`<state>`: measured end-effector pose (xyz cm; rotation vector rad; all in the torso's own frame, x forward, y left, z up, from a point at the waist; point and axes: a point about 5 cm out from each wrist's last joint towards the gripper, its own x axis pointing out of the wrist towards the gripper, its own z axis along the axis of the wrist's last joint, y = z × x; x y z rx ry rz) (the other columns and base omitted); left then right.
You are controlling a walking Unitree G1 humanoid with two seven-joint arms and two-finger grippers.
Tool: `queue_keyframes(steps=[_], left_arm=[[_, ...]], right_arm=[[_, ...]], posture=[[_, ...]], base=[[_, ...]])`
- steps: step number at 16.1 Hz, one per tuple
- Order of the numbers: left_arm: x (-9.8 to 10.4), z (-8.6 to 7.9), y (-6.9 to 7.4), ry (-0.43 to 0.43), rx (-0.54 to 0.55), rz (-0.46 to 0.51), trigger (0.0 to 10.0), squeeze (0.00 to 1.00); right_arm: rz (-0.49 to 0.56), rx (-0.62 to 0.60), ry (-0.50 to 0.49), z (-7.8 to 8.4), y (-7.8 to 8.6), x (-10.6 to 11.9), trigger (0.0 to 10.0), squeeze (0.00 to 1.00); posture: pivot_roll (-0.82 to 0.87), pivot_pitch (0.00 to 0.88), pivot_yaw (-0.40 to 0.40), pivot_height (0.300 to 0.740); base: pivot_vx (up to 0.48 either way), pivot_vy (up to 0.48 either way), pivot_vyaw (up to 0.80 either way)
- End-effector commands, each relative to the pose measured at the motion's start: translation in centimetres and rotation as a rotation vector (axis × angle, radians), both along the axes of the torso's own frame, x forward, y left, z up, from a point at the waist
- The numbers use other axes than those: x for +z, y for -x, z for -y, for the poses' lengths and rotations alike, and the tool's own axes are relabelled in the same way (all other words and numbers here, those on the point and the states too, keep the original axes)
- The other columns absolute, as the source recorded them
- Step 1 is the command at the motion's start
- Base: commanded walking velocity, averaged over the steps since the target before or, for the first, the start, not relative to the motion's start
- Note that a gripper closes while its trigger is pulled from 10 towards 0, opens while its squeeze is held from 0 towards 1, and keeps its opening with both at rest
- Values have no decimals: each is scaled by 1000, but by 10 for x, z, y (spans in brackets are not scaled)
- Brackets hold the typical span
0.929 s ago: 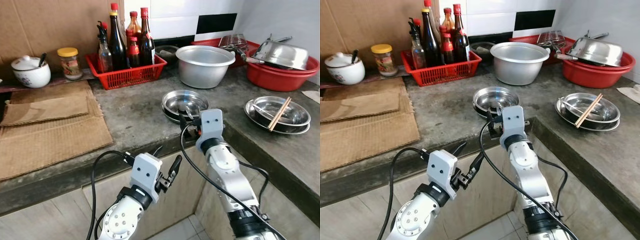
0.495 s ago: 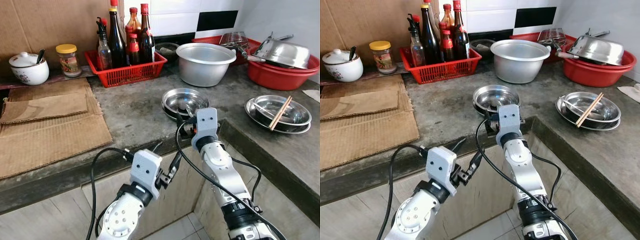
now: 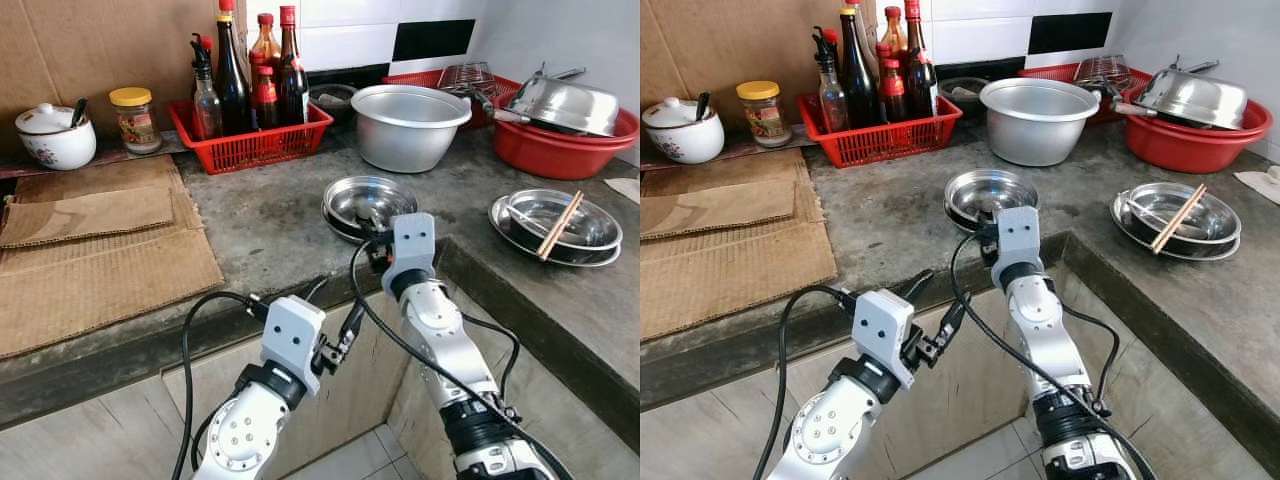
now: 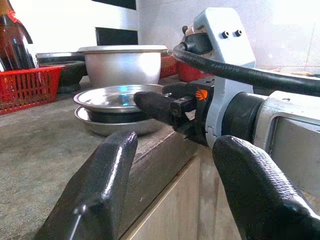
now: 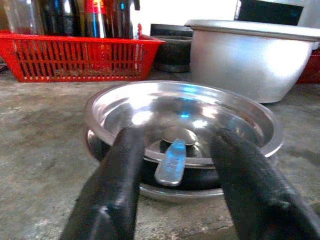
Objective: Kitchen organization
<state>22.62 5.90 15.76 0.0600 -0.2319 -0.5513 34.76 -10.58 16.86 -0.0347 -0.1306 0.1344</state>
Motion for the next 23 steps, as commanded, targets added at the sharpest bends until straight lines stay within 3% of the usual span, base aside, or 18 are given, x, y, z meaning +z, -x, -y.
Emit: queue_keyframes(steps=[1,14,20,23], left_arm=[[5,0,0,0,2,29,10000,0],[5,-1,-4,-10,7,39,10000,0],[7,-2,-7,-9,16,51,10000,0],[9,-1,-8,-2,24,55,10000,0]], right_arm=[[23,-12,-10,1,-4,6,0,0],[87,-43,-55,5,-4,22,0,0],[211,-52,-124,7,4,50,0,0],[269,-52,-123,7,17,61,0,0]], posture=[[47,44,-72,740],[40,12,-68,740],[39,6,-67,740],[38,12,-65,740]], base=[[0,0,0],[0,0,0],[0,0,0],[0,0,0]])
